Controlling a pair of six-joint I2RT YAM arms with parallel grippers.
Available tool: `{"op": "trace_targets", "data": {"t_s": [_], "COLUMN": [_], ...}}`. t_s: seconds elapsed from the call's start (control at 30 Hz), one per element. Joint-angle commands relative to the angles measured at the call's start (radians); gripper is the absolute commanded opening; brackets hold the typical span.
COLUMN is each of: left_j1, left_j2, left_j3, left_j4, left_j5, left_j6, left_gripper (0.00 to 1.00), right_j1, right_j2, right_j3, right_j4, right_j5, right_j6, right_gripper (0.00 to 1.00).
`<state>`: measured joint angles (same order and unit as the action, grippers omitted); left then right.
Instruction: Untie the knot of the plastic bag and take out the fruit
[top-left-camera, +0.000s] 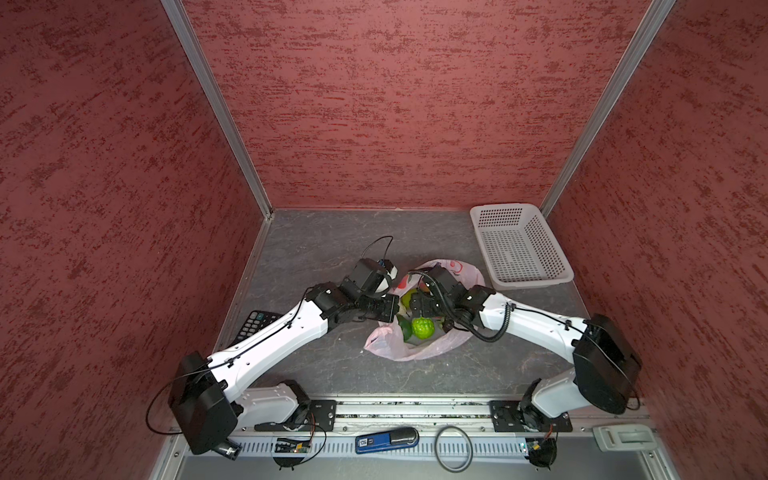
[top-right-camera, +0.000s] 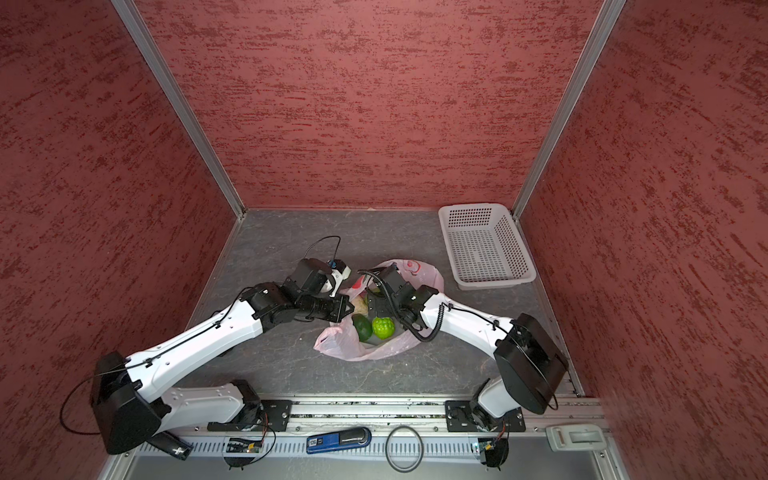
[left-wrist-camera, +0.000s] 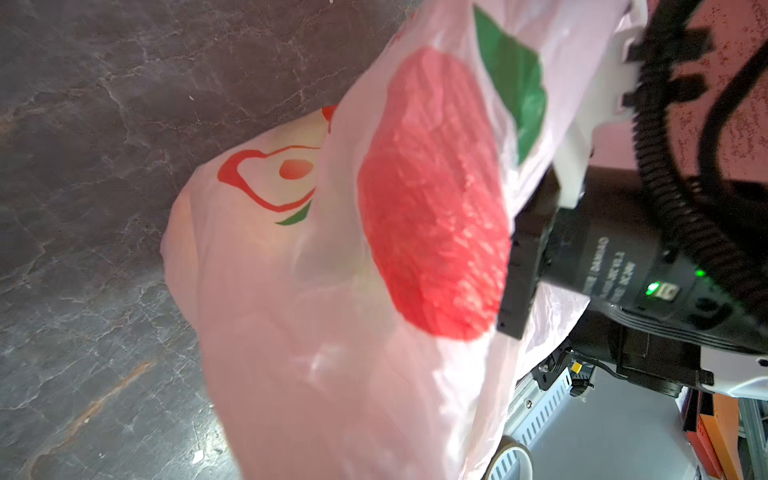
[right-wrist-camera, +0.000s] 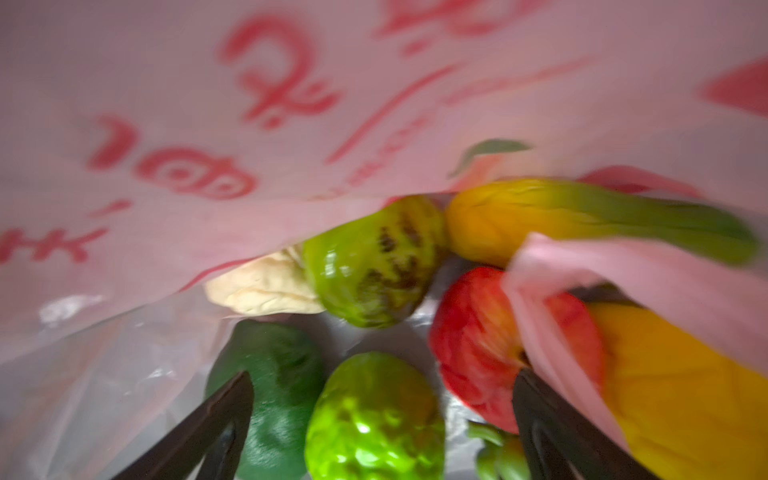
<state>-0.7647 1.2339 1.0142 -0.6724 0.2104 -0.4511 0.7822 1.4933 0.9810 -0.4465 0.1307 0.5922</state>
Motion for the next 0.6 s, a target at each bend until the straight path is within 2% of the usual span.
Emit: {"op": "trace_targets", "data": {"t_s": [0.0,0.13,0.23,0.33,0.47,0.57], "left_j1": [-0.010,-0.017,-0.019,-0.018,-0.018,-0.019], "left_j2": [-0.015,0.001,0.014,0.019,0.019,0.026], "left_j3": [0.003,0.038,0.062,0.070,0.073,0.075], "left_j4": [0.016,0.011,0.012,0.019,0.024,0.027], "left_j5": [-0.008,-0.016,-0.021,-0.021,-0.022,-0.017], "left_j6": [0.005,0.003,0.002,-0.004,-0.006,-0.004], "left_gripper": [0.00,0.00,0.00,0.00,0.00,0.00], "right_j1": [-0.028,-0.018,0.025,0.054,0.067,0.066], "right_j2": [-0.070,-0.090,-0.117,-0.135,-0.145,-0.129], "right_j3": [0.008,0.026,0.057,0.102,0.129,0.111], "right_j4": [-0.042,-0.051,-0.096,-0.179,-0.305,-0.328], "right_j5": [0.087,-0.064,-0.090,-0.060,0.053,0.101], "right_j6": [0.029,0.030,0.046,0.051,0.046,0.008], "right_gripper": [0.98,0.98,0.98,0.98,0.98,0.98]}}
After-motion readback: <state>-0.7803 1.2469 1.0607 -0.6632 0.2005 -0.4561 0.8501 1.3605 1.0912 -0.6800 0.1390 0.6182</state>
